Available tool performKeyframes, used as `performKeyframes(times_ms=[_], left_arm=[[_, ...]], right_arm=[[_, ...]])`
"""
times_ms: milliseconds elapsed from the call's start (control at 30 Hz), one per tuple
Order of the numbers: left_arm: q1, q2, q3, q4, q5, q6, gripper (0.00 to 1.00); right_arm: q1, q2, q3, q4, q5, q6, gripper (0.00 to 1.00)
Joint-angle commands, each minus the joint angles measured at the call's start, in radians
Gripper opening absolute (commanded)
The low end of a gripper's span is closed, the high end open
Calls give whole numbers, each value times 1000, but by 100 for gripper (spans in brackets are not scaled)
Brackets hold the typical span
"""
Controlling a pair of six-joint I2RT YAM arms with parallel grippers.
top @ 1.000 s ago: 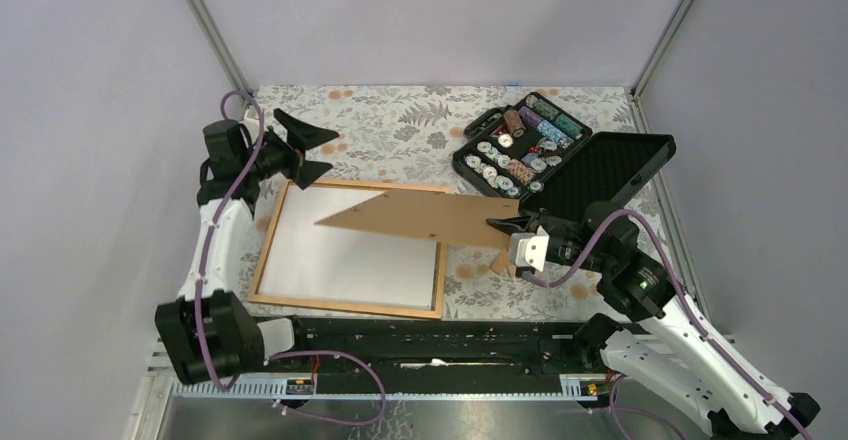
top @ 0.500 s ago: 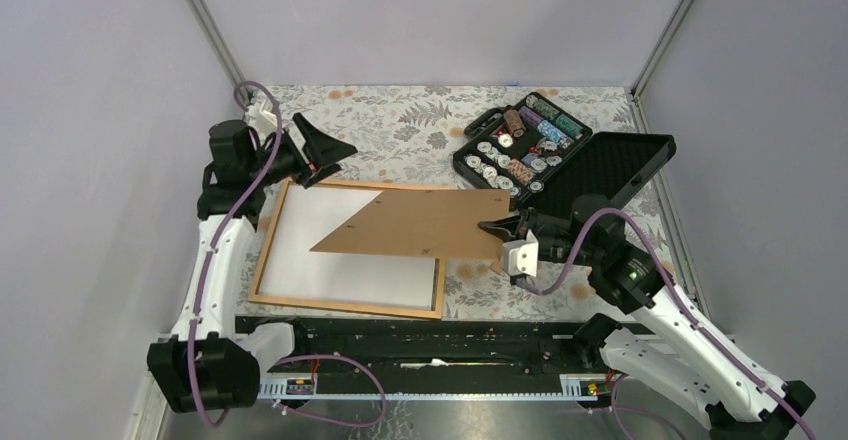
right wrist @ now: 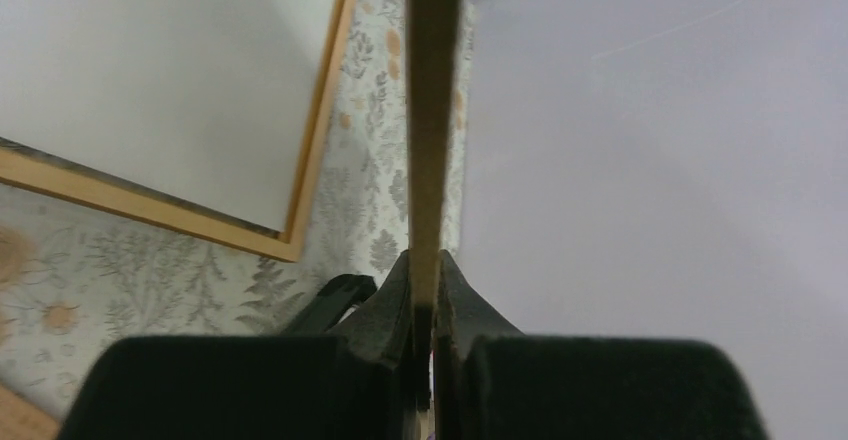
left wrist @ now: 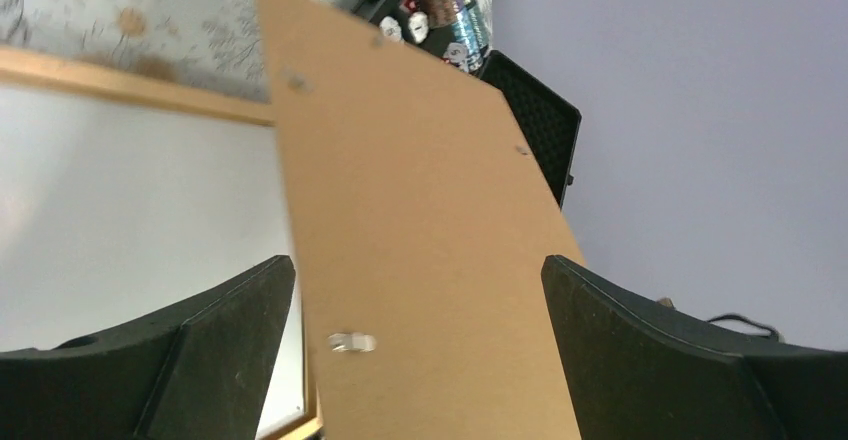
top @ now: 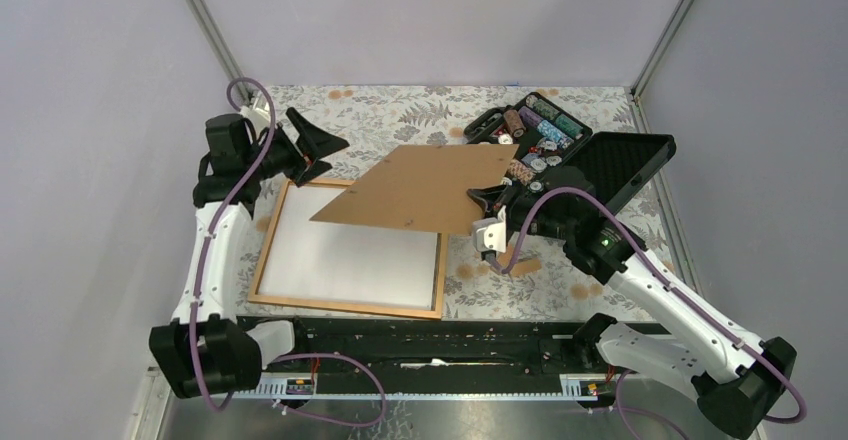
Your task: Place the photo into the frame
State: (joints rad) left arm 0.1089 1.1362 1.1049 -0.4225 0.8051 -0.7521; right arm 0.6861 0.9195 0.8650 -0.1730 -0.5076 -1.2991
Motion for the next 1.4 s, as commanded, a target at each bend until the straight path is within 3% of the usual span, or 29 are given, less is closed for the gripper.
performKeyframes(times_ms=[0, 267, 367, 567, 700, 933, 1033, 1067, 1167, 1200, 1233, 1267, 1300, 1367], left_arm=[[34, 21, -64, 24, 71, -101, 99], [34, 72, -167, 180, 192, -262, 99], [23, 70, -231, 340, 233, -391, 98], [8, 69, -317, 561, 290, -594, 87], [7, 39, -365, 720, 286, -712, 77], [7, 32, -398, 886, 307, -828, 42], [10, 40, -422, 1021, 302, -892, 22], [11, 49, -421, 1068, 306, -913, 16], [21, 73, -411, 1194, 304, -967, 1], [24, 80, -402, 1212, 301, -969, 0], [27, 86, -393, 1230, 295, -969, 0], [29, 90, -383, 1250, 288, -965, 0], [31, 95, -369, 1256, 279, -948, 0], [34, 105, -334, 1234, 261, -898, 0]], right_arm=[[2, 4, 85, 202, 40, -94, 0], [-1, 13, 75, 277, 36, -94, 0], [0, 7, 70, 289, 14, -96, 0], [1, -1, 45, 319, -3, -96, 0], [0, -3, 17, 352, 2, -93, 0], [0, -12, -23, 390, 7, -69, 0], [0, -17, -41, 396, 18, -70, 0], [0, -16, -47, 401, 24, -68, 3], [1, -23, -85, 446, 33, -38, 38], [1, -30, -102, 466, 32, -25, 49], [0, -41, -118, 487, 37, -8, 63], [1, -49, -134, 502, 41, 9, 88], [1, -55, -143, 510, 47, 30, 98], [0, -69, -153, 493, 51, 61, 100]])
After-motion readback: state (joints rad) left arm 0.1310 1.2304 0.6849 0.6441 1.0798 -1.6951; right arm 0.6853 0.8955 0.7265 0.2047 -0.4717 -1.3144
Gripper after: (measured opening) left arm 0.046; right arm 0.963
